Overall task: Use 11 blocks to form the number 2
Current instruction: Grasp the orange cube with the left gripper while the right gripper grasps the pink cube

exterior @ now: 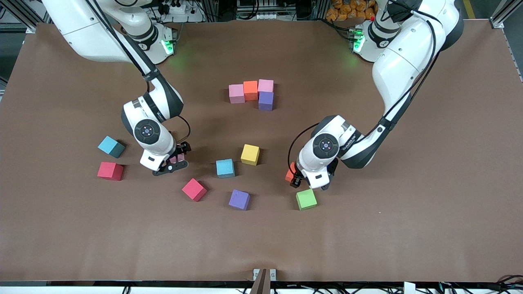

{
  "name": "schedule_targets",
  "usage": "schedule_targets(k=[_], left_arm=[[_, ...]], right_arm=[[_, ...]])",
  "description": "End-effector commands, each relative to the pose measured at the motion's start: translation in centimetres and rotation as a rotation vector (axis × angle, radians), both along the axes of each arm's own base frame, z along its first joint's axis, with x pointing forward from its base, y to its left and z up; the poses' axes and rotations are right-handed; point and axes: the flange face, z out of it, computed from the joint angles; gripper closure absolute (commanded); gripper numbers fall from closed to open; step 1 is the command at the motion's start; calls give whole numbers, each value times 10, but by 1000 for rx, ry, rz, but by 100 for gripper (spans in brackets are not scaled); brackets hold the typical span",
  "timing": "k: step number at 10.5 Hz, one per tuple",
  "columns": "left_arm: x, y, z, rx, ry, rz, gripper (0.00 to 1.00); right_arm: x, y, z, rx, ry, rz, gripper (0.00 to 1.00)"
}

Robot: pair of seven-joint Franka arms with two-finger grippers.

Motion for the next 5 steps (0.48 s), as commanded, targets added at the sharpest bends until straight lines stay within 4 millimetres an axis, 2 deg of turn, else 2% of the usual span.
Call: schedule_targets(k=[1,2,3,5], left_arm=[[-1,-1,2,-6,16,-13,89],[-4,-7,5,-11,9,-51,100],[-10,-18,14,-28,-5,-147,100],[-35,-53,38,-78,12,-274,100]], right_arm=[[-4,-7,11,-4,-7,7,0],[-6,-6,11,1,-2,1,0],[-7,-2,14,10,-2,-1,0],[-9,6,16,34,1,-8,0]])
